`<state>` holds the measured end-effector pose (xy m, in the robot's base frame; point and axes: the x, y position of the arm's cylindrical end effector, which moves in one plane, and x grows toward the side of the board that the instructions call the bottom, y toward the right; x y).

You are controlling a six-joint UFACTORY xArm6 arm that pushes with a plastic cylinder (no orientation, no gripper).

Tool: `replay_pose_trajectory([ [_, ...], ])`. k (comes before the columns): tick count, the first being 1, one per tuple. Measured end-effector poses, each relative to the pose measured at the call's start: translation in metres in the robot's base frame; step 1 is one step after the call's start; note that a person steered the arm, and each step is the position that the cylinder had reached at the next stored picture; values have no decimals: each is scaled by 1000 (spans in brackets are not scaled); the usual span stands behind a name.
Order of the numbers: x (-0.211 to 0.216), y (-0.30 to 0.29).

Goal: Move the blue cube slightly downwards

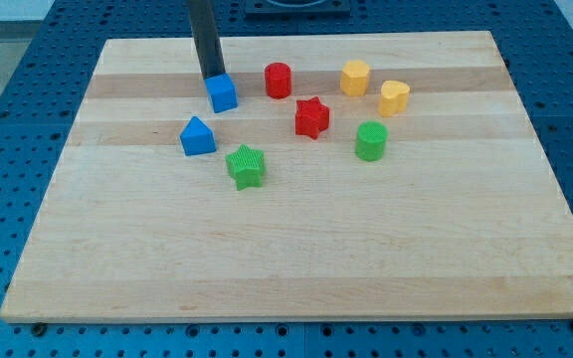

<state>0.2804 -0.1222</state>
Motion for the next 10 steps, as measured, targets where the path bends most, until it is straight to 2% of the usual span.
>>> replay_pose_trajectory([
  [7,24,6],
  [8,15,6],
  [9,-31,10],
  [10,-64,43],
])
